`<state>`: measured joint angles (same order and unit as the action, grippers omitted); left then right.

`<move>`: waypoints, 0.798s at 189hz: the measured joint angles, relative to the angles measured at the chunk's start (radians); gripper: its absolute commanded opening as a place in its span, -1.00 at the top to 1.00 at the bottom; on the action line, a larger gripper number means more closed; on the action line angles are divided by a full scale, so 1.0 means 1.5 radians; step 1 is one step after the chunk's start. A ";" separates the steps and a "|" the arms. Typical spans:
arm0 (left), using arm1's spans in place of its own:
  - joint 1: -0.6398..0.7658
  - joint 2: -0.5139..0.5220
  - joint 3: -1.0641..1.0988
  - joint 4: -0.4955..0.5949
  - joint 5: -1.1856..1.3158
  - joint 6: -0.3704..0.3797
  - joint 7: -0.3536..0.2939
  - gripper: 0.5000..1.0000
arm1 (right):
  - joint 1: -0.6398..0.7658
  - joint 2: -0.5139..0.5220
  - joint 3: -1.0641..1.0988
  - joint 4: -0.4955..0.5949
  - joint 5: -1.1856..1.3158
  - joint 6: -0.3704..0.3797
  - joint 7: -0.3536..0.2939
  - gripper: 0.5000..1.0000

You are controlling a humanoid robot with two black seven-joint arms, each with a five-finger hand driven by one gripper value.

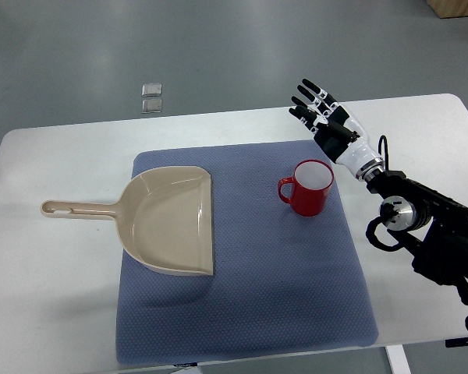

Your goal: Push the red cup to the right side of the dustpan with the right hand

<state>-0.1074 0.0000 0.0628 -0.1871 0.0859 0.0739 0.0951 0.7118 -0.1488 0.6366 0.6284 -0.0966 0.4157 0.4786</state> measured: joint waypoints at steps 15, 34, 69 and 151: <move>0.000 0.000 0.000 0.000 0.000 0.000 0.000 -1.00 | 0.000 0.000 0.000 0.000 0.000 0.000 0.000 -0.73; 0.000 0.000 0.000 0.000 0.000 0.000 0.000 -1.00 | 0.000 0.000 0.000 0.000 0.000 0.000 0.000 -0.73; 0.000 0.000 0.000 0.000 0.000 0.000 0.000 -1.00 | 0.000 -0.010 -0.001 0.001 -0.005 0.028 -0.001 -0.73; 0.000 0.000 0.000 -0.004 0.000 0.000 0.000 -1.00 | -0.030 -0.137 -0.014 0.035 -0.233 0.130 0.059 -0.73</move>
<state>-0.1074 0.0000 0.0627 -0.1924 0.0859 0.0736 0.0951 0.6674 -0.3543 0.6156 0.6804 -0.4462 0.6109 0.5665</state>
